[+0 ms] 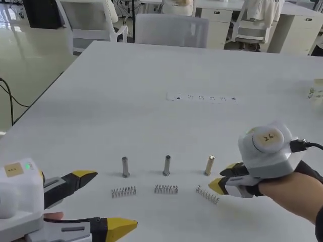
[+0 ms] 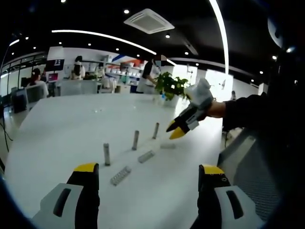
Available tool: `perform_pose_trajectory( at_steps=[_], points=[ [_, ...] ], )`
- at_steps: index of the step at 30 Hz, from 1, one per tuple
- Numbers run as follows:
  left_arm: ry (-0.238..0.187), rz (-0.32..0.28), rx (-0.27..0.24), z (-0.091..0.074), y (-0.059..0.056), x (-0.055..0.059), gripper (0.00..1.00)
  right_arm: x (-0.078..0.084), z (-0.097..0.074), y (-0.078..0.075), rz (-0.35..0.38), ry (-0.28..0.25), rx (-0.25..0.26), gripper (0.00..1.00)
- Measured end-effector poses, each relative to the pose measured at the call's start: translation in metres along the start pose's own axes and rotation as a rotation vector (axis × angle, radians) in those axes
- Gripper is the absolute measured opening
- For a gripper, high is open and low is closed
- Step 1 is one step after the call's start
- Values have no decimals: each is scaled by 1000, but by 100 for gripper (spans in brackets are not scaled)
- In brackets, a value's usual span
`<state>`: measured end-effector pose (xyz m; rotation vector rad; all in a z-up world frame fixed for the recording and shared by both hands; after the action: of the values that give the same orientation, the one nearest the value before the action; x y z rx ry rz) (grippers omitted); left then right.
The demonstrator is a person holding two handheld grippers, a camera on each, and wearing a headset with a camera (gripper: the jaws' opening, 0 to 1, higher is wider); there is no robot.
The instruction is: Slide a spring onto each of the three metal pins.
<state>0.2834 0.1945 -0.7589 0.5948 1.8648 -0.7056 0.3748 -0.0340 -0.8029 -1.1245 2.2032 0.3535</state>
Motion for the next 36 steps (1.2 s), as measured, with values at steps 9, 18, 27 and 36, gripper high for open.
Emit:
perform_pose_trajectory(
  at_steps=[9, 18, 27, 36],
  points=[
    [2, 1, 2, 0, -1, 0, 82, 7, 7, 13, -35, 40, -50, 20],
    [2, -2, 5, 1, -2, 1, 81, 18, 12, 19, -63, 93, -73, 16],
    [1, -2, 10, 1, -2, 2, 80, 24, 16, 21, -85, 124, -80, 13],
    [5, 5, 24, 2, -5, 2, 79, 25, 15, 22, -121, 127, -82, 8]
  ],
)
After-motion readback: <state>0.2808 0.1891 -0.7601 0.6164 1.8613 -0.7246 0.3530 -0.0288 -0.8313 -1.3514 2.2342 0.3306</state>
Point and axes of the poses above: the centre of the closed fingertips' face, and the gripper's own axes: z roughly forward along the fingers, y roughly to its left, x roughly out of its underside, the point moved 4 cm from there along -z, roughly backward along the fingers, and after that the axes turned 2 degrees about -z, right-handed, at the moved point
